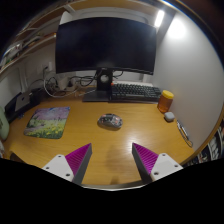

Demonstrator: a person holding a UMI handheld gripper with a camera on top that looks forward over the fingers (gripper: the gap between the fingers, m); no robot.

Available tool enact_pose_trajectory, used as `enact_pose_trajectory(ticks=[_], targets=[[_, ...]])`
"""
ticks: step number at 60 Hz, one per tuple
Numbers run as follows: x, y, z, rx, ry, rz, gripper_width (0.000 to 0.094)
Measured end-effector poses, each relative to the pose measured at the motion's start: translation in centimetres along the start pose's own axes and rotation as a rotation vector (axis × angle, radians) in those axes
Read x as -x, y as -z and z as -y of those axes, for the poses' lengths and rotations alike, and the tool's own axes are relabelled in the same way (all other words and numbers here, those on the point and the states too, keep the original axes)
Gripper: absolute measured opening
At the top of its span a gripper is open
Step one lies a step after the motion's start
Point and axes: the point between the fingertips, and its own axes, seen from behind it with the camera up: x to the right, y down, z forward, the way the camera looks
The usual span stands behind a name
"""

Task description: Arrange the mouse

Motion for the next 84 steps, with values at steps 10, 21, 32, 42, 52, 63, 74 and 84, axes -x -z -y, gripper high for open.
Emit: enact_pose_trajectory(ticks=[10, 21, 32, 42, 52, 63, 74, 84], targets=[[-0.7, -4.3, 1.1, -0.019, 0.029, 0.011, 0.0832], [-1.4, -8.8, 2.1, -0.022, 0.039, 0.019, 0.0836], [-1.8, -12.7, 3.0, -0.017, 0.041, 0.036, 0.0835], [-1.7, -15.9, 4.1, -0.008, 0.050, 0.059, 0.0844], [-2.2, -18.6, 5.9, -0.008, 0.054, 0.059, 0.0858], [-2.9, -20.7, 7.2, 0.002, 0.036, 0.048, 0.0850], [-2.7, -21.6, 7.9, -0.004, 0.041, 0.051, 0.0649], [-2.9, -21.7, 8.0, 0.006, 0.044, 0.023, 0.0444]])
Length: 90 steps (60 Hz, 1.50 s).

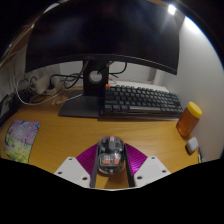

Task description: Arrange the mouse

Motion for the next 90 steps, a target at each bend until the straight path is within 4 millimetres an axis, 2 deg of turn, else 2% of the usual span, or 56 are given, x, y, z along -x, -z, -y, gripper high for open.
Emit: enact_pose_trajectory(ticks=[9, 16, 21, 26, 30, 34, 39, 45, 48, 52, 56, 60, 65, 71, 75, 76, 80, 82, 85, 90], targets=[[0.5, 0.3, -0.2, 0.017, 0.002, 0.019, 0.0353], [0.9, 1.6, 0.5, 0.038, -0.035, 0.033, 0.0350], [1.0, 3.7, 3.4, 0.013, -0.017, 0.000, 0.0349], [3.4, 6.2, 6.6, -0.006, -0.049, 0.014, 0.0351], [7.0, 8.3, 8.6, -0.012, -0.070, 0.048, 0.0349], [11.6, 10.0, 10.0, -0.022, -0.090, 0.085, 0.0348], [17.8, 11.2, 10.6, -0.037, -0.085, 0.131, 0.0347], [25.2, 11.8, 9.2, -0.023, -0.083, 0.180, 0.0346], [28.7, 11.2, 8.2, -0.018, -0.081, 0.186, 0.0347], [32.1, 10.2, 6.3, -0.002, -0.071, 0.190, 0.0348], [34.1, 9.1, 4.3, 0.008, -0.054, 0.179, 0.0347], [35.1, 7.8, 2.3, 0.025, -0.029, 0.154, 0.0353], [35.3, 6.7, 0.3, 0.045, -0.014, 0.133, 0.0381], [35.2, 6.2, -1.0, 0.055, 0.004, 0.112, 0.0435], [35.2, 6.5, -1.1, 0.054, 0.006, 0.106, 0.0523], [35.3, 6.6, -1.2, 0.055, 0.002, 0.111, 0.0593], [35.5, 7.3, -0.9, 0.054, -0.017, 0.120, 0.0874], [35.3, 7.9, -0.6, 0.057, -0.016, 0.112, 0.0838], [35.2, 9.3, 0.0, 0.060, -0.015, 0.107, 0.0859], [35.0, 13.0, 1.2, 0.067, -0.022, 0.100, 0.0854]])
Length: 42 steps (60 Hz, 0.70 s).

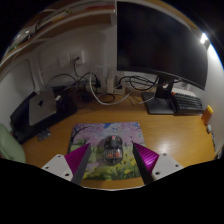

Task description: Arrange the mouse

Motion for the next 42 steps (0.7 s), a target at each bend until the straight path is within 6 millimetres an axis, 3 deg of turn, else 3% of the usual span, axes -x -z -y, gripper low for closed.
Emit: enact_pose_trajectory(ticks=[11, 19, 26, 36, 42], targets=[[0.9, 10.3, 0.4, 0.005, 0.018, 0.003, 0.0850], [1.2, 15.1, -1.2, 0.018, 0.027, 0.001, 0.0851], [1.0, 17.0, -2.6, 0.024, 0.016, -0.011, 0.0846], [-0.8, 17.6, -3.7, 0.013, 0.054, -0.079, 0.0849], [-0.6, 18.0, -4.1, 0.019, 0.051, -0.073, 0.0845]])
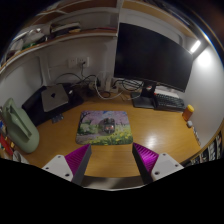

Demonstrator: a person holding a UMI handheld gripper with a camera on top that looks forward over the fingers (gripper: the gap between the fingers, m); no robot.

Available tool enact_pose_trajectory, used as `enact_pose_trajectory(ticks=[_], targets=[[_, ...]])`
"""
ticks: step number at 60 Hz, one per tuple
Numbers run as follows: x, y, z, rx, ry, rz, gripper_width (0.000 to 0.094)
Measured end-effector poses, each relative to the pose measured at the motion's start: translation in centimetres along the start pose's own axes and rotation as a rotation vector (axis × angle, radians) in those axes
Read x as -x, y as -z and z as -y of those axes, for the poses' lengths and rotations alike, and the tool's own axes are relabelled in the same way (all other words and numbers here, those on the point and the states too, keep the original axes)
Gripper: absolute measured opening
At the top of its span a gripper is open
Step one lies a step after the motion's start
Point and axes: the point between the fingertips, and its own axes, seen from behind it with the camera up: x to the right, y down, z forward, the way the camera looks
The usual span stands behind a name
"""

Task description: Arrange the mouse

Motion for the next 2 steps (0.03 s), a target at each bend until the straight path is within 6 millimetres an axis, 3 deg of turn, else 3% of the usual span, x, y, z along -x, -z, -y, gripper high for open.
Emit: enact_pose_trajectory(ticks=[2], targets=[[0.32, 0.06, -0.08, 0.002, -0.008, 0.012, 0.0848]])
